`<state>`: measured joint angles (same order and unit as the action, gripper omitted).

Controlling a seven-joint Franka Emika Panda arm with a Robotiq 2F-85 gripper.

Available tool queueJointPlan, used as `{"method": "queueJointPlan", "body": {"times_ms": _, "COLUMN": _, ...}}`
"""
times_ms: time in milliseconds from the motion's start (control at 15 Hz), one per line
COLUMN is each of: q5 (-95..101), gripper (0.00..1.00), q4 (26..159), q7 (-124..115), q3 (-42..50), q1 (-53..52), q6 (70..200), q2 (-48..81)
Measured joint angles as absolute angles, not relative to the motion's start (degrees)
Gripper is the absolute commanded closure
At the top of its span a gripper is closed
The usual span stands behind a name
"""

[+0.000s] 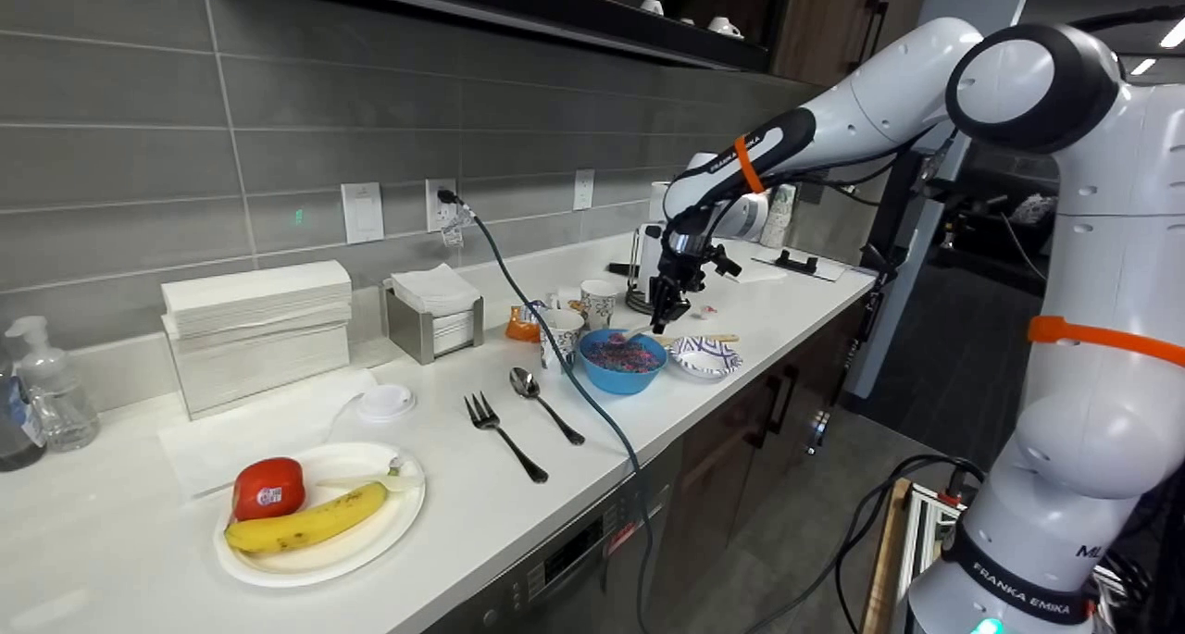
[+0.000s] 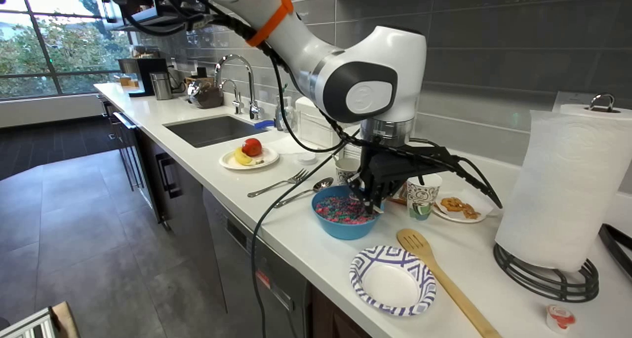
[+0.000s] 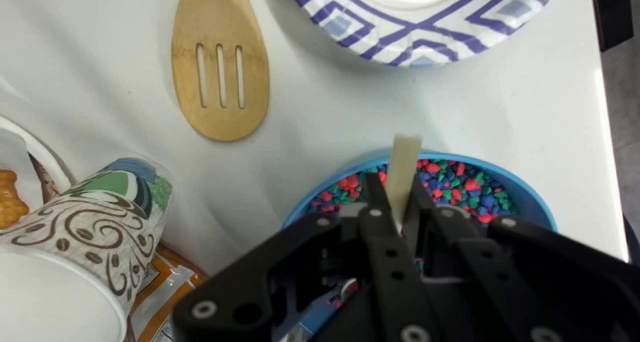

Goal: Use the white spoon to put some cereal from the blue bowl inside the coffee cup on the right.

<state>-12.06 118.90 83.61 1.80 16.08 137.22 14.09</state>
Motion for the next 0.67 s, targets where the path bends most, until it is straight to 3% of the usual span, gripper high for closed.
{"method": "queueJointPlan", "body": {"times_ms": 667, "q5": -13.5, "gripper": 0.97, "q4": 117.5, "q7": 83.3, "q3": 1.8, "q1": 13.4, "q6": 130.6, "q2": 8.1}}
